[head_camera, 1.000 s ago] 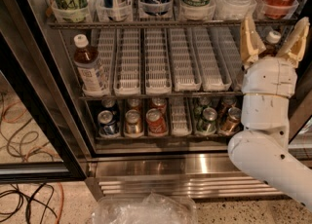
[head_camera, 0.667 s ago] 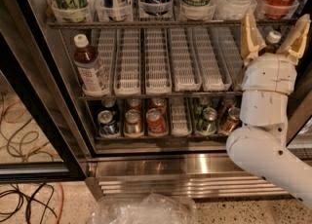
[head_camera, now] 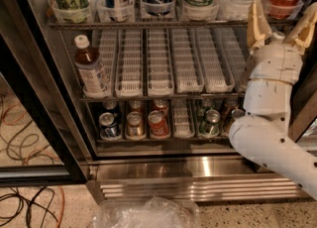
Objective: Pick coke can from top shelf of fridge
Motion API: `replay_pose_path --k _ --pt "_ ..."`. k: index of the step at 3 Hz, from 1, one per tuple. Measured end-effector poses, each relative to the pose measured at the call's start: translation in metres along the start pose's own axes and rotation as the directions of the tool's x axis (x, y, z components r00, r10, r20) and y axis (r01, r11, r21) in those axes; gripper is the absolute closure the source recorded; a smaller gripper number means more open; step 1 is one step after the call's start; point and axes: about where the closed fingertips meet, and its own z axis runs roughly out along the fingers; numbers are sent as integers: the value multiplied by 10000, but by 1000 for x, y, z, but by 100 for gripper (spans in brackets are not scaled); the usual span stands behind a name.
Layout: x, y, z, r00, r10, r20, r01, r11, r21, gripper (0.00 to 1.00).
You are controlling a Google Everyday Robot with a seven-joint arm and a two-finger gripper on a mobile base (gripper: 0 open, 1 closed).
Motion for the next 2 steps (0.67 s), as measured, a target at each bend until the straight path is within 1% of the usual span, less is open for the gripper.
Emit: replay_pose_path --k 2 --pt "2 -20 21 9987 -406 317 387 9976 580 29"
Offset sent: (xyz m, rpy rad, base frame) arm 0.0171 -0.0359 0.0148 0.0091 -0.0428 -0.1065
